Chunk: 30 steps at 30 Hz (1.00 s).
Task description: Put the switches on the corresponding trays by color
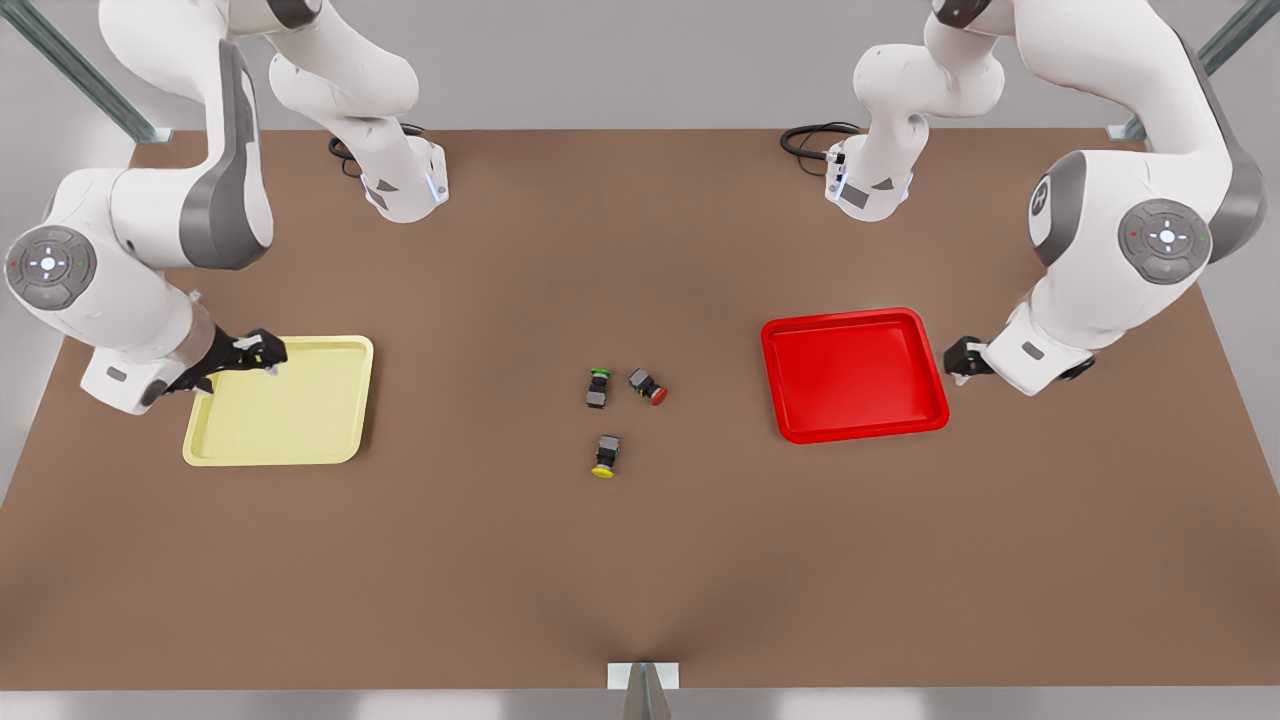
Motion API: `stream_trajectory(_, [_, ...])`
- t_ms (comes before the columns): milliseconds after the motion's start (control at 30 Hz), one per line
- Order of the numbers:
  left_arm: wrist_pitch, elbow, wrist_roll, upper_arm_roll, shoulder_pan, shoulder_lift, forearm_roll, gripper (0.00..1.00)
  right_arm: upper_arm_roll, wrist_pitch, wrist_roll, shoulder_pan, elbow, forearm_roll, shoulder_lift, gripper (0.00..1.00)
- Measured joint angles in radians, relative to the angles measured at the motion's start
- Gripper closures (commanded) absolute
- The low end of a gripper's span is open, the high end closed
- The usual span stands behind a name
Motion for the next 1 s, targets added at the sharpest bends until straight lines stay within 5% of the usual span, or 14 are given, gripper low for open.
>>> stream_trajectory(300, [0.001,-0.004,-0.017,0.003,0.000,0.025,0.012,0.00,-0.005,0.003,0.484,0.369,0.175,0.059,0.234,0.00])
stream_trajectory(600, [0.001,-0.009,-0.010,0.006,0.002,0.025,0.010,0.00,0.006,0.218,0.969,0.607,0.245,0.043,0.470,0.00])
stream_trajectory(1000, [0.010,-0.010,-0.009,0.006,0.002,0.053,0.010,0.00,0.011,0.529,1.111,0.632,0.241,-0.007,0.697,0.00])
